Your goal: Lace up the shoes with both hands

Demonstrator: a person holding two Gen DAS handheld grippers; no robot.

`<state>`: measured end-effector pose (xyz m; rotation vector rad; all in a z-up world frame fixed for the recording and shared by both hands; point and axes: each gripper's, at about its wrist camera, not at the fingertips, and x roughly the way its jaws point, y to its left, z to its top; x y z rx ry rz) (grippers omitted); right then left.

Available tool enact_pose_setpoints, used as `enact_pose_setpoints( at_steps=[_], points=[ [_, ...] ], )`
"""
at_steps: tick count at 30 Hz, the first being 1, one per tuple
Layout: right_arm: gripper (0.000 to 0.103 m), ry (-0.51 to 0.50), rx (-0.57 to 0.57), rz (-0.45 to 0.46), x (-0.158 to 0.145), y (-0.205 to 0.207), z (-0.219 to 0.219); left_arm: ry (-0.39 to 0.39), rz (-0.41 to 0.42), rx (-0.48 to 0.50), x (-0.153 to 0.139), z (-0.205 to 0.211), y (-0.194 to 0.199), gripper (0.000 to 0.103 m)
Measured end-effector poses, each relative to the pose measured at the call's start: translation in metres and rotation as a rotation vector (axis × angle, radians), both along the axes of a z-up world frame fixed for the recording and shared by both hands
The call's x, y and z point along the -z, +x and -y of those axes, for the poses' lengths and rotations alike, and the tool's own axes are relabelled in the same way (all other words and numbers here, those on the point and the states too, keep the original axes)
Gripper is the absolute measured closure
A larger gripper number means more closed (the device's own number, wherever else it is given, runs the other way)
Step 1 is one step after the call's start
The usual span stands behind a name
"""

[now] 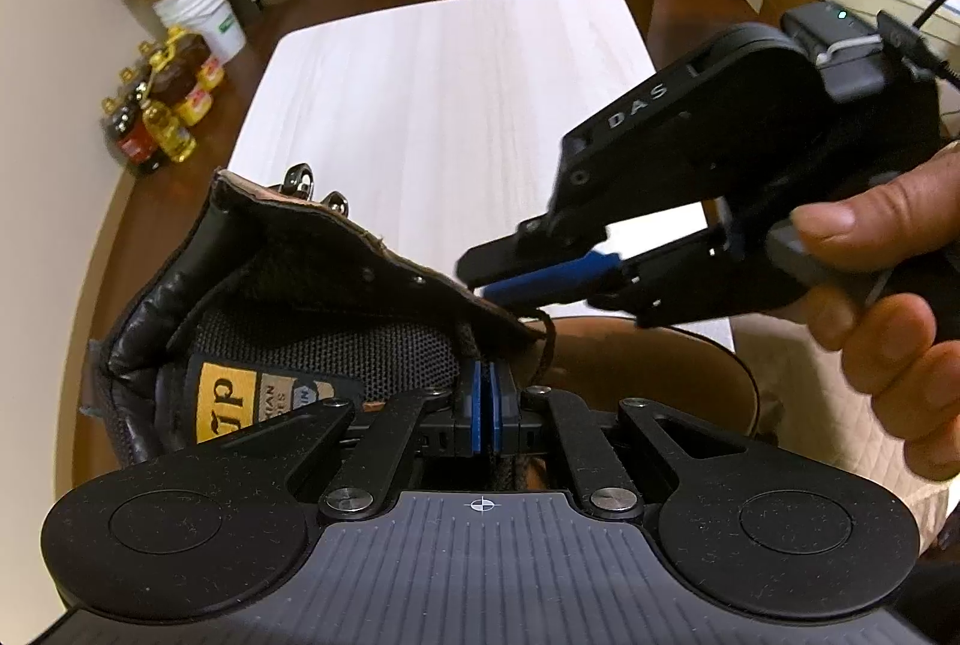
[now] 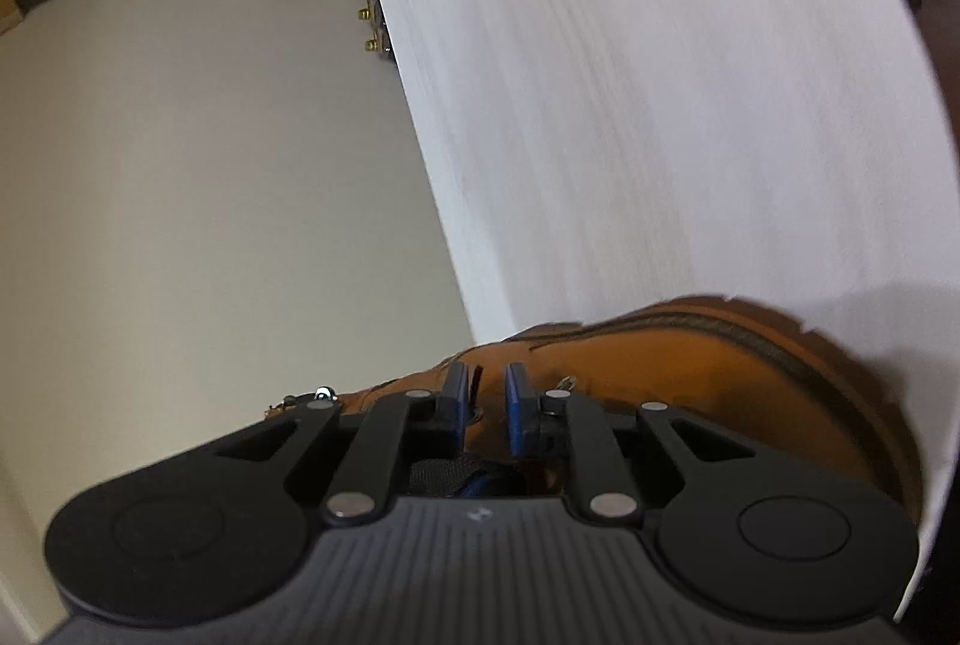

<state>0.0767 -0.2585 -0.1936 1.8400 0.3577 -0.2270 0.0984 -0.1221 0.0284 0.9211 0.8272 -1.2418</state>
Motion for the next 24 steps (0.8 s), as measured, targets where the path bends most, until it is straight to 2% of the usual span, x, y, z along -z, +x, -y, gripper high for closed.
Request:
enact_pose_setpoints(
  at_steps=[1, 4, 5, 6, 7, 9, 11, 13, 14, 18, 20, 24],
  points=[
    [0.099, -0.002, -0.006, 0.006, 0.0, 0.001, 0.001, 0.0, 0.0, -0.001, 0.0, 0.001, 0.0, 0.099],
    [0.1, -0.049, -0.045, -0.014, -0.005, 0.004, 0.011, -0.014, -0.013, -0.01, -0.004, -0.002, -0.001, 0.095],
    [0.1, -0.066, -0.044, -0.025, -0.007, 0.003, 0.015, -0.023, -0.021, -0.012, -0.007, -0.005, -0.001, 0.089],
    [0.1, -0.097, -0.036, -0.044, -0.011, -0.002, 0.024, -0.033, -0.029, -0.013, -0.01, -0.008, -0.001, 0.074],
    [0.1, -0.142, -0.019, -0.07, -0.016, -0.009, 0.038, -0.059, -0.04, -0.008, -0.02, -0.017, -0.003, 0.066],
    [0.1, -0.221, 0.013, -0.118, -0.025, -0.022, 0.061, -0.101, -0.045, -0.01, -0.035, -0.033, -0.007, 0.068],
    [0.1, -0.385, 0.073, -0.214, -0.05, -0.049, 0.107, -0.132, -0.027, -0.036, -0.056, -0.063, -0.008, 0.068],
    [0.1, -0.535, 0.106, -0.308, -0.076, -0.071, 0.142, -0.137, -0.007, -0.067, -0.064, -0.083, -0.009, 0.069],
    [0.1, -0.601, 0.12, -0.348, -0.089, -0.083, 0.158, -0.139, 0.007, -0.092, -0.07, -0.098, -0.01, 0.066],
    [0.1, -0.802, 0.118, -0.493, -0.136, -0.121, 0.204, -0.115, 0.059, -0.157, -0.064, -0.127, -0.01, 0.066],
    [0.1, -0.866, 0.118, -0.56, -0.152, -0.134, 0.219, -0.067, 0.073, -0.207, -0.051, -0.134, -0.01, 0.065],
    [0.1, -0.943, 0.132, -0.651, -0.178, -0.144, 0.229, -0.016, 0.076, -0.232, -0.018, -0.127, -0.021, 0.058]
  ],
)
